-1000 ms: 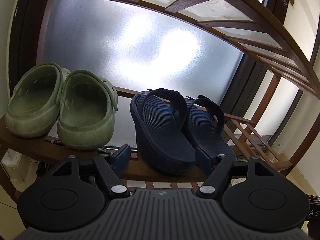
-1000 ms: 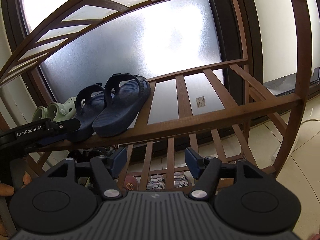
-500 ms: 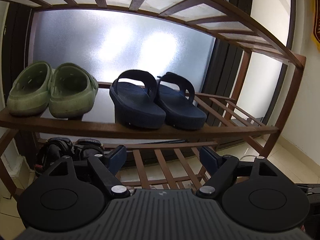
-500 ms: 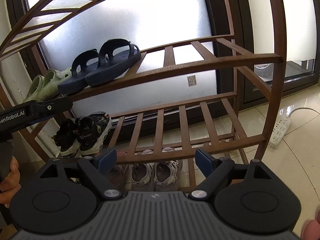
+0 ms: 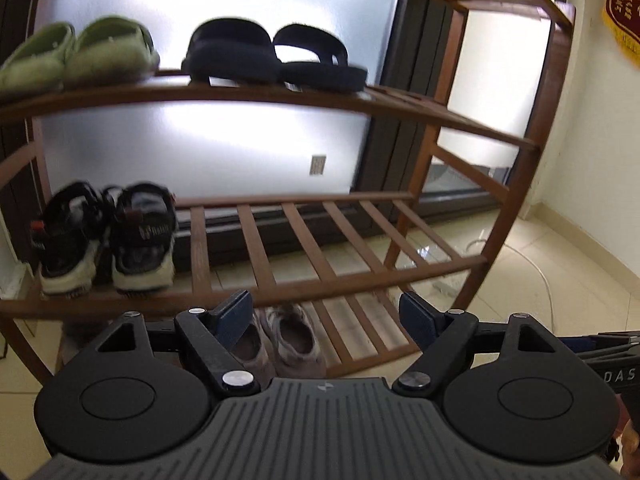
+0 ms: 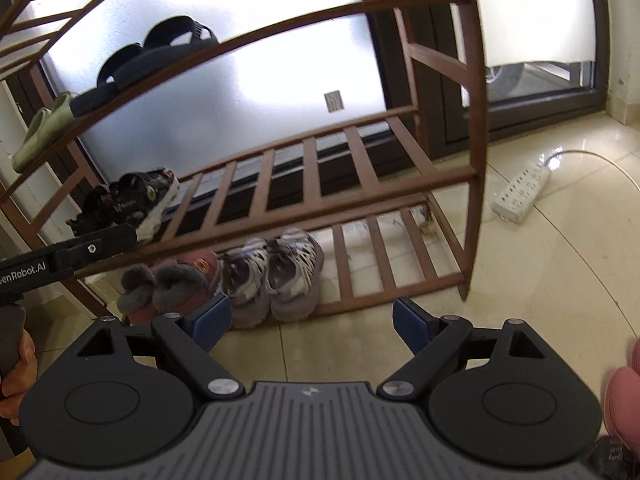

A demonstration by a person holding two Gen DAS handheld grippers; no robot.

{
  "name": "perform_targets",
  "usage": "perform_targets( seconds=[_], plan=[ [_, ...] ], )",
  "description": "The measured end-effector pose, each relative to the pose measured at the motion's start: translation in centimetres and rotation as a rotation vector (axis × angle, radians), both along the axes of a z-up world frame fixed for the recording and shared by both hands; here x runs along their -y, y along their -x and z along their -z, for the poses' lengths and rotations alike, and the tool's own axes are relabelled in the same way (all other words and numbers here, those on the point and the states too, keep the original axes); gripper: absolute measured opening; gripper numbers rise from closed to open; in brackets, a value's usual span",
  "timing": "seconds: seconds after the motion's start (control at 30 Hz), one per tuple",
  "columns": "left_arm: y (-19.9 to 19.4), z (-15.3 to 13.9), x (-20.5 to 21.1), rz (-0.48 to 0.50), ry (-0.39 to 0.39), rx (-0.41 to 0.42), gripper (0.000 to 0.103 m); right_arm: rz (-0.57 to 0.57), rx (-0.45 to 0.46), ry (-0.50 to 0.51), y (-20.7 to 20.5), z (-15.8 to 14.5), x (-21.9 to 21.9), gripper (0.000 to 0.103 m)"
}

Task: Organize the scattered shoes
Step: 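Open both grippers and pull them back from the slides, then move both grippers toward the black lace-up boots on the floor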

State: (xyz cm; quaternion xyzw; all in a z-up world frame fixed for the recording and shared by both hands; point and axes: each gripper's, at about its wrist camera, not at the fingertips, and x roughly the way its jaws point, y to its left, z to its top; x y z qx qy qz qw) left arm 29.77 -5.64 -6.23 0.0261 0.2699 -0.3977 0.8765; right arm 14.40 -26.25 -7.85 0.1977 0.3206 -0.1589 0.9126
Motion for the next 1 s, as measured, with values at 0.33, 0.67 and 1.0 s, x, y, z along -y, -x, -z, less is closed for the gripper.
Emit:
perform_targets(
  seconds=[0.33,0.67,1.0],
  plan=[
    [1.6,5.8,0.9,0.057,-0.062,-0.085,0.082,0.089,-0.065,-0.006,5.0,5.1,0.9,0.092],
    [5.6,10.4,1.8,0.185,-0.153,-0.109,0.082,0.179,-0.129,-0.003,9.6,8.8,2.6,0.093],
    [7.7,12.3,2.3,0.267,-0.192,-0.137,0.082,0.289,-0.248,0.029,15.7,11.6,5.6,0.092]
  ],
)
